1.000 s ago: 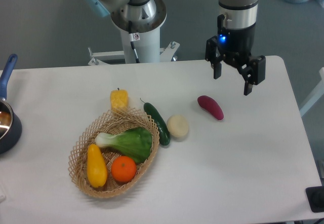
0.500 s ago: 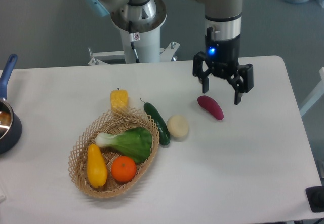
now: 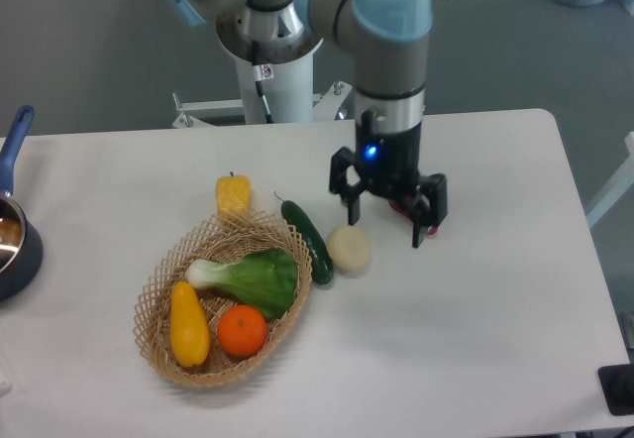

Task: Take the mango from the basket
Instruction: 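Move the open gripper over the wicker basket toward the yellow mango, then lower the gripper into the basket around the yellow mango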

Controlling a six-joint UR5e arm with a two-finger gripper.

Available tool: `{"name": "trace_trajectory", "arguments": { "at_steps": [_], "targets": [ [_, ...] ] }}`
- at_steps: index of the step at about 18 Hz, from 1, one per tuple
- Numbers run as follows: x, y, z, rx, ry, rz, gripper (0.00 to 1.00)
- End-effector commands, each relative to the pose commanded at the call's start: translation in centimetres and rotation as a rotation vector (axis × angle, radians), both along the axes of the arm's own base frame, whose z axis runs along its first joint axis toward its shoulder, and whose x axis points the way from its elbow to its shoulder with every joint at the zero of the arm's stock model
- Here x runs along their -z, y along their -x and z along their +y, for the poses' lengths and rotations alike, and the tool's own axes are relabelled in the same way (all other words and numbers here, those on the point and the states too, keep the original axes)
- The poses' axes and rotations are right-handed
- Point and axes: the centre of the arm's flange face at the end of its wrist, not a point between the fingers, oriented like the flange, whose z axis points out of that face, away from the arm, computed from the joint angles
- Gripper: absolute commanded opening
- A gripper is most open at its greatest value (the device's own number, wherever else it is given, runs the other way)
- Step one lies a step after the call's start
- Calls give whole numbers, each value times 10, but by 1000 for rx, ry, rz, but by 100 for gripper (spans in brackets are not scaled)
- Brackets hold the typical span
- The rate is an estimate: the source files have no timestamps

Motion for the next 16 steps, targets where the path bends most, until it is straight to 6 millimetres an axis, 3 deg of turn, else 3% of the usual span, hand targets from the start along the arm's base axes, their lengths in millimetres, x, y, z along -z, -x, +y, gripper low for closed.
{"name": "trace_trajectory", "arguments": {
  "at_steps": [3, 7, 11, 16],
  "targets": [
    [14, -42, 29, -93, -27, -76, 100],
    [22, -90, 52, -202, -51, -138, 100],
    [30, -122, 85, -291, -78, -196, 100],
    [55, -143, 134, -303, -94, -287, 100]
  ]
}}
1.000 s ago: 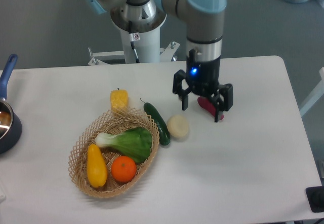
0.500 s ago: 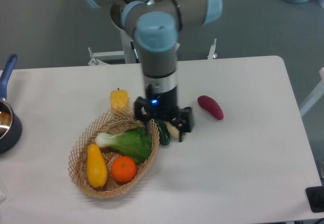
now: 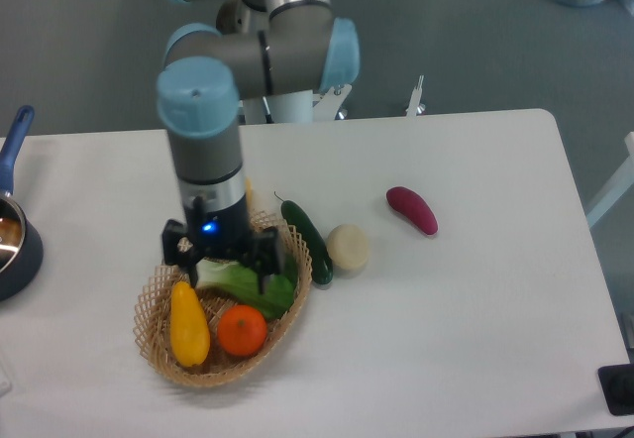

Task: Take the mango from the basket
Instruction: 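Lower the gripper into the basket around the yellow mango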

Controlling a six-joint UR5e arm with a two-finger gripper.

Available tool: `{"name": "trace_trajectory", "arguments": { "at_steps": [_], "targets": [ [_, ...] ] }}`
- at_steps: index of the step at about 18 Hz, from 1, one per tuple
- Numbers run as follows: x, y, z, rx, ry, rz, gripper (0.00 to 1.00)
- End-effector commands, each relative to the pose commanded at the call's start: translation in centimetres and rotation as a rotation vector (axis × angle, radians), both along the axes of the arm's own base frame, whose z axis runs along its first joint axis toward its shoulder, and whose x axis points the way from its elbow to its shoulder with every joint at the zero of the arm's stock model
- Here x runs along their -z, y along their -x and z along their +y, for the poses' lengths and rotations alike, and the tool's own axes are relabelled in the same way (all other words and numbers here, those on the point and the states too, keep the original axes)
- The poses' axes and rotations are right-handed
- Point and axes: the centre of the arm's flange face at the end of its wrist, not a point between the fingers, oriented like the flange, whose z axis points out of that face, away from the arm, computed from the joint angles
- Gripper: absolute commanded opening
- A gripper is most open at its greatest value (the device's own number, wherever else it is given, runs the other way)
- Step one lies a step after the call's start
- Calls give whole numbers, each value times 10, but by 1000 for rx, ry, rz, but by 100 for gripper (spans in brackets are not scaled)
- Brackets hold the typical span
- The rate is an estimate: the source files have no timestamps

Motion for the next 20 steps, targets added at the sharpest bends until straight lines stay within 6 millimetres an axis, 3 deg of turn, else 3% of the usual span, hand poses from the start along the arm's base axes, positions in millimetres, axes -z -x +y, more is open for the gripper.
{"name": "trace_trajectory", "arguments": {
  "at_steps": [5, 20],
  "targets": [
    [36, -8, 12, 12, 51, -23, 100],
    [89, -1, 21, -8, 130, -33, 100]
  ]
}}
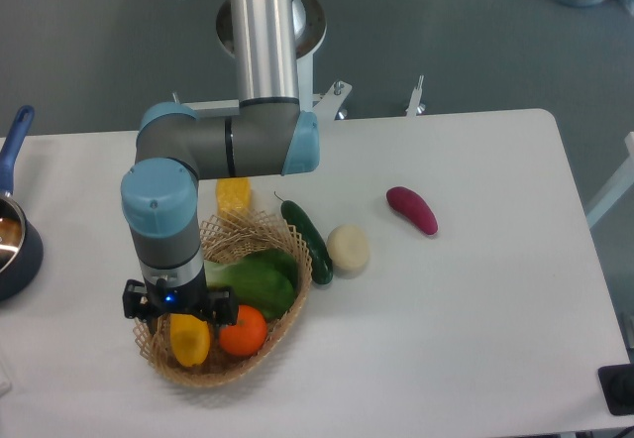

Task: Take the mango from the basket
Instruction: 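Lower the gripper into the basket around the yellow mango, then close the gripper on the yellow mango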

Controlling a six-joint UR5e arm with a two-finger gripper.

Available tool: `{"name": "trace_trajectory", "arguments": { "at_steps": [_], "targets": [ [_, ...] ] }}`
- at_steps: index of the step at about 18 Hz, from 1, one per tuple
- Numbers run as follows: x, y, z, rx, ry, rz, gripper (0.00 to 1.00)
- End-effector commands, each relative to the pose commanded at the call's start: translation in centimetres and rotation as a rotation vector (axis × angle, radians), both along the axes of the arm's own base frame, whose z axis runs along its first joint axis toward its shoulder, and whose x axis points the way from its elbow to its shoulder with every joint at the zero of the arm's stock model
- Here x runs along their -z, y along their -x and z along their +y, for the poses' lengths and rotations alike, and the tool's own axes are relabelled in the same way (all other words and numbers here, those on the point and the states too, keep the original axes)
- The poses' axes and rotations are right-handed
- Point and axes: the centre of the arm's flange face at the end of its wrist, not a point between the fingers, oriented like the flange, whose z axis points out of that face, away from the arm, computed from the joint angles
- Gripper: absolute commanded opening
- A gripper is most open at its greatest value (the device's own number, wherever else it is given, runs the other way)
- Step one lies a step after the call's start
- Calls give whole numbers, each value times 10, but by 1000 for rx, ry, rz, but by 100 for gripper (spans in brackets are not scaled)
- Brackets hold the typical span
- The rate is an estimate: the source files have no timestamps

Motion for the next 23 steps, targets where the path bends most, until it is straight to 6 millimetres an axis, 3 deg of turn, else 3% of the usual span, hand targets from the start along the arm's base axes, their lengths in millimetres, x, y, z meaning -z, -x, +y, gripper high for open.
{"name": "trace_trajectory", "arguments": {
  "at_steps": [8, 16, 23],
  "targets": [
    [22, 1, 5, 3, 23, -15, 100],
    [24, 1, 6, 3, 23, -15, 99],
    [25, 0, 7, 5, 25, -16, 72]
  ]
}}
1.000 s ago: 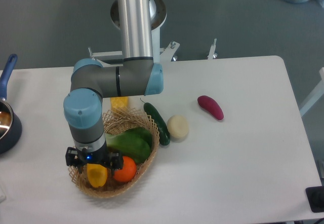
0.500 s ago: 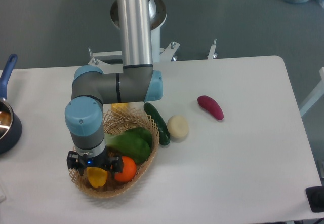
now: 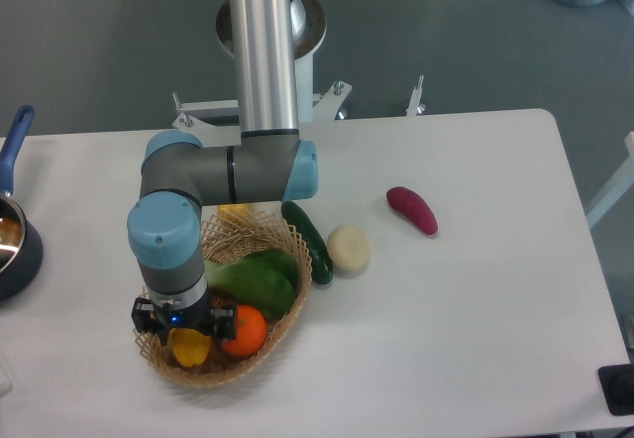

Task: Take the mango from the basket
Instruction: 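Close the gripper on the yellow mango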

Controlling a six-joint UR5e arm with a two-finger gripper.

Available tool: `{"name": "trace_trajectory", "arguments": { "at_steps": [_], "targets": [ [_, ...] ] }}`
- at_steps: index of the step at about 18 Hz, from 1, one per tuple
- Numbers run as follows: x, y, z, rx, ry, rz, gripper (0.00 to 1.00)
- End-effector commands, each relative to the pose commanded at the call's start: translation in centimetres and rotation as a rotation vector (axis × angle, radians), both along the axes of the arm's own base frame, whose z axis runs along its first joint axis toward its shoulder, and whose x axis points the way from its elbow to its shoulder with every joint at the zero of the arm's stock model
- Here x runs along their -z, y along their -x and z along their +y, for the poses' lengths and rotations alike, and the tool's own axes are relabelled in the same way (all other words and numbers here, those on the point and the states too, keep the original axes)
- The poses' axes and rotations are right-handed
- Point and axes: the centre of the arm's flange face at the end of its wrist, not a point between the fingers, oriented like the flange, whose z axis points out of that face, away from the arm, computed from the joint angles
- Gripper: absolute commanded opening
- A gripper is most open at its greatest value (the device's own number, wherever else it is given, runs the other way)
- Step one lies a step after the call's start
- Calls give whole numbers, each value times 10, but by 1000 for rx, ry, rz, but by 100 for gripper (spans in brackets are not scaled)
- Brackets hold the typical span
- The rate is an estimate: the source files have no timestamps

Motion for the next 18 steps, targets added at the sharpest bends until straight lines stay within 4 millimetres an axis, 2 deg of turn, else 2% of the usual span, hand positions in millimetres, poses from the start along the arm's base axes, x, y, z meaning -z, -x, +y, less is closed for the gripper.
{"name": "trace_trajectory", "arguments": {
  "at_steps": [5, 12, 18],
  "targets": [
    [0, 0, -1, 0, 2, 1, 59],
    [-7, -2, -1, 6, -7, 5, 48],
    [-46, -5, -6, 8, -60, 23, 45]
  ]
}}
